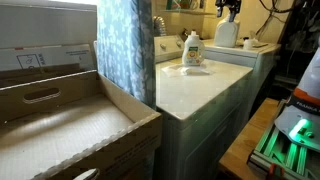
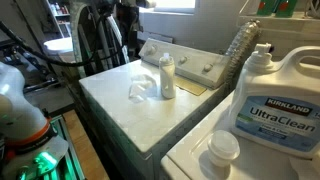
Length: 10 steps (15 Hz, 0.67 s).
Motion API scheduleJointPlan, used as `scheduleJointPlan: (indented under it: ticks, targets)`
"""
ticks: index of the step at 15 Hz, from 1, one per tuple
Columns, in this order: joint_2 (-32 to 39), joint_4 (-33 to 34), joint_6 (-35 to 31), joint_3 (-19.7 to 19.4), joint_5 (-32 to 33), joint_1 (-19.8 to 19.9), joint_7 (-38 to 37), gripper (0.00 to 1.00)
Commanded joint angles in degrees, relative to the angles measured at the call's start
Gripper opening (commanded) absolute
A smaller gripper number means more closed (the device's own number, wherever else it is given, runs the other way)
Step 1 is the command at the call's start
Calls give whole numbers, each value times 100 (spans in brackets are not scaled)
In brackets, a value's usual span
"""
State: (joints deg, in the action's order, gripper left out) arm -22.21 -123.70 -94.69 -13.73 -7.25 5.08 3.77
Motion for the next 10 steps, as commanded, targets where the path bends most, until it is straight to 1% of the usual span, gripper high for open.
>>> scheduleJointPlan:
  ticks: [1, 3, 4, 5, 6, 10]
  targets:
    - [18, 12, 16, 111, -41, 139, 42, 100]
    - [18, 12, 16, 108, -40, 142, 42, 100]
    - [79, -79, -186, 230, -41, 217, -502, 100]
    - [93, -204, -557, 392, 107, 281, -926, 100]
    - [100, -390, -948, 522, 192, 303, -1203, 100]
    - [292, -780, -1542, 923, 283, 415, -2658, 100]
